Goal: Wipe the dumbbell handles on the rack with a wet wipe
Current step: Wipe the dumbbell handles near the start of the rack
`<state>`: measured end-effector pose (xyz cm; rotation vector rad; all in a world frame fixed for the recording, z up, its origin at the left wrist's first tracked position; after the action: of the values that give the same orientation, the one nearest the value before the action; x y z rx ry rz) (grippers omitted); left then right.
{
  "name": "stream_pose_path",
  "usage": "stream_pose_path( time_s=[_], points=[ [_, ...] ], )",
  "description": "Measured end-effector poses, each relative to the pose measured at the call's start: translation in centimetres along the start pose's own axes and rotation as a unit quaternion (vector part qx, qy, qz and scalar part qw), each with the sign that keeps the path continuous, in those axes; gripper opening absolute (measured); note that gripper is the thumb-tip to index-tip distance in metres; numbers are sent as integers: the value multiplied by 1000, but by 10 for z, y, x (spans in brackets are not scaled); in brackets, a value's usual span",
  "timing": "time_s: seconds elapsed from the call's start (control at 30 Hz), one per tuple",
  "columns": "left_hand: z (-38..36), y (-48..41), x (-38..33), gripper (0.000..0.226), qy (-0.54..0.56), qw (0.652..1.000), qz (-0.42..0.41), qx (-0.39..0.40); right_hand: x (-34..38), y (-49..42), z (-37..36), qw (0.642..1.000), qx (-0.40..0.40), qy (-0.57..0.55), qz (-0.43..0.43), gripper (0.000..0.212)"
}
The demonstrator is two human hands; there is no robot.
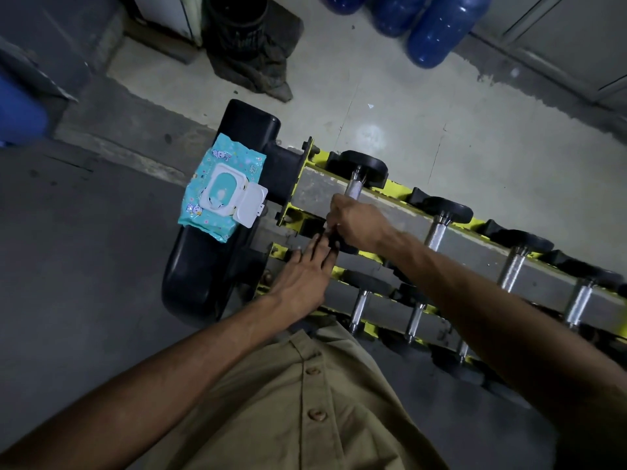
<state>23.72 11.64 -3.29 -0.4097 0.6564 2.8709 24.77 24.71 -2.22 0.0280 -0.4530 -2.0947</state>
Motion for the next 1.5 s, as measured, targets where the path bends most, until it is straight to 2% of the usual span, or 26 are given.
stream_pose_path(
  time_s=[0.1, 0.17, 0.27, 0.37, 0.4, 0.47, 0.5, 0.53, 0.67, 0.77, 0.9, 0.97, 1.03, 1.07, 1.13, 1.17, 1.27, 1.33, 1.47, 1.5],
  points=[
    [3, 0, 1, 106, -7, 1000, -3, 9, -20, 9, 16, 992, -63, -51, -95, 16],
    [4, 1, 1, 109, -4, 1000, -6, 19, -37, 24, 19, 966, -126, -104, -202, 15],
    [5, 2, 0, 103, -3, 1000, -7, 12, -37, 59, -7, 908, -174, -171, -340, 14],
    [5, 2, 0, 101, -5, 1000, -6, 5, -45, 67, -48, 849, -118, -297, -421, 21],
    [4, 2, 0, 101, -7, 1000, -5, 7, -51, 61, -54, 822, -105, -346, -439, 22],
    [3, 2, 0, 100, -10, 1000, -2, 8, -58, 49, -60, 746, -97, -462, -469, 25],
    [3, 2, 0, 100, -12, 1000, -1, 5, -59, 46, -59, 720, -97, -491, -480, 30],
    [2, 1, 0, 99, -12, 1000, -1, 2, -61, 43, -59, 710, -91, -506, -480, 32],
    [3, 1, -1, 98, -8, 1000, 1, -2, -61, 52, -67, 735, -67, -512, -441, 18],
    [4, 1, -2, 97, -9, 1000, 5, 0, -65, 54, -60, 704, -100, -551, -437, 12],
    [4, 2, -1, 94, -6, 1000, 10, 1, -80, 43, -66, 601, -169, -628, -465, 32],
    [3, 2, -1, 91, -5, 1000, 13, -1, -79, 42, -71, 572, -177, -645, -475, 39],
    [3, 2, -2, 88, -5, 1000, 18, -8, -78, 36, -65, 540, -187, -669, -476, 29],
    [3, 2, -2, 87, -8, 1000, 21, -11, -78, 29, -61, 508, -186, -698, -469, 19],
    [1, 0, -2, 87, -14, 999, 30, -15, -85, 8, -55, 462, -195, -744, -441, 25],
    [0, 0, -1, 91, -19, 999, 33, -14, -87, 6, -46, 461, -201, -742, -443, 25],
    [-2, -1, -2, 99, -25, 999, 35, -4, -84, 12, -53, 368, -244, -764, -470, 24],
    [-1, -1, -3, 98, -26, 999, 37, -5, -79, 16, -61, 321, -270, -772, -478, 23],
    [-3, -1, -5, 98, -31, 998, 47, -11, -81, 12, -54, 291, -251, -782, -490, 29],
    [-4, -1, -5, 98, -31, 998, 49, -11, -84, 13, -49, 296, -258, -779, -489, 32]
  ],
)
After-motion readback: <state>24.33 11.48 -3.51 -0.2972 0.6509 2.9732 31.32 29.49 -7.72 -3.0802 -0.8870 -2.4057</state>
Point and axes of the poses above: each hand's wrist, its own y-axis away from the middle knuckle, its own z-axis out of the back of the hand, x = y × z, the point moved 10 cm from there along -y, towards the middle knuckle, and after that the axes turned 6 degrees about -x, right-handed, at the moved point
